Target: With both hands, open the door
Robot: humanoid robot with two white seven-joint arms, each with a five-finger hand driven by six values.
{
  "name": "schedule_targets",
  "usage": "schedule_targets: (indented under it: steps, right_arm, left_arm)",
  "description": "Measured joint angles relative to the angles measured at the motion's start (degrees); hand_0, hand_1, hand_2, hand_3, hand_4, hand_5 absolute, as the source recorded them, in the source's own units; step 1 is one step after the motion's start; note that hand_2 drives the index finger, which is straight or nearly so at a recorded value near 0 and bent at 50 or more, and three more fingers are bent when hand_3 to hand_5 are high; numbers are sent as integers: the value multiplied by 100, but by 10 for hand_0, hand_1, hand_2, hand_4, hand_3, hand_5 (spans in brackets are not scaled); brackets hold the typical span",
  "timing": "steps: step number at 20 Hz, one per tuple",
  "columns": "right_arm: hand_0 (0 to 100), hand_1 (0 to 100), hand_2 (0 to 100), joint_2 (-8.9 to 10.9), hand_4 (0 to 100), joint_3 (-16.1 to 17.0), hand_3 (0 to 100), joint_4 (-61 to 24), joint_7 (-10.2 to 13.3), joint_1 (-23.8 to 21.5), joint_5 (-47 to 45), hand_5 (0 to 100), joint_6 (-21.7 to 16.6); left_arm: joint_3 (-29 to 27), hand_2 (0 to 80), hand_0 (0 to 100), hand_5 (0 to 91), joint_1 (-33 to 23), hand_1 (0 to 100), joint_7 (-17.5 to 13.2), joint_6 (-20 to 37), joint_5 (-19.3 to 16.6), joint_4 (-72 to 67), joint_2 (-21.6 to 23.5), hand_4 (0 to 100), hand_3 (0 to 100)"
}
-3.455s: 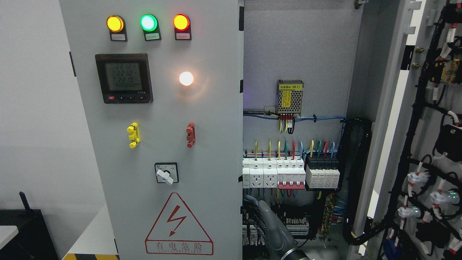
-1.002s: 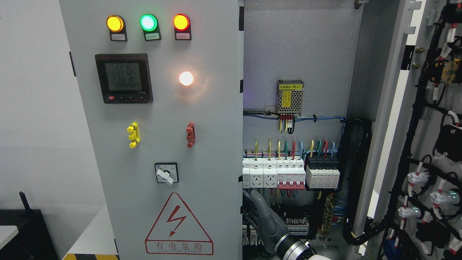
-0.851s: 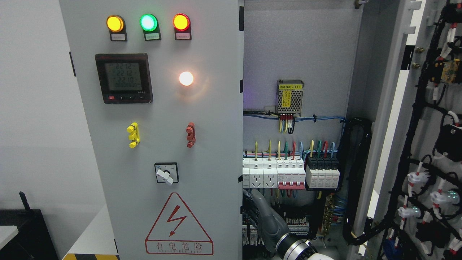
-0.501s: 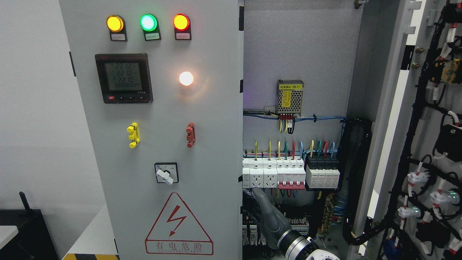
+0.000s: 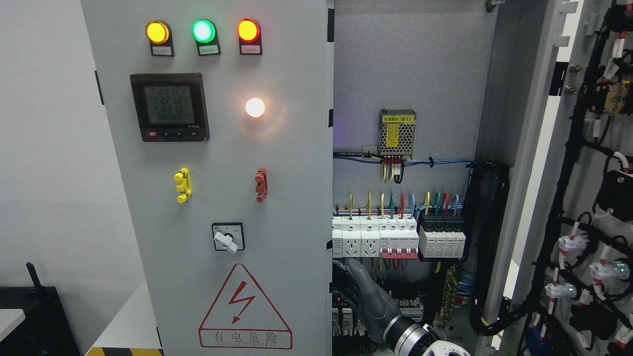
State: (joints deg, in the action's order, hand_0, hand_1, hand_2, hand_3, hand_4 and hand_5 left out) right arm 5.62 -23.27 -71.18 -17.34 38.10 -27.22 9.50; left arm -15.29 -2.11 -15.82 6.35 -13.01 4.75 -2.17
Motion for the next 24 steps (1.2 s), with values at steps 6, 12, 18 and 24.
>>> schedule_targets:
  steps: [6,12,18,24]
  right_arm:
    - [107,0,0,34,0,14,0,100,-335,33,-1,0,-1]
    - [107,0,0,53,0,25,0,193,-371,84,-2,0,-19]
    - [106,0,0,63,0,33,0,268,-388,120,-12,0,-19]
    - [106,0,0,71,0,35,0,308,-389,158,-194,0,5]
  left_arm:
    - [0,0,0,0,0,0,0,0,0,0,0,31,0]
    - [0,0,0,0,0,0,0,0,0,0,0,31,0]
    - [0,0,0,0,0,0,0,0,0,0,0,31,0]
    - [0,0,0,0,0,0,0,0,0,0,0,31,0]
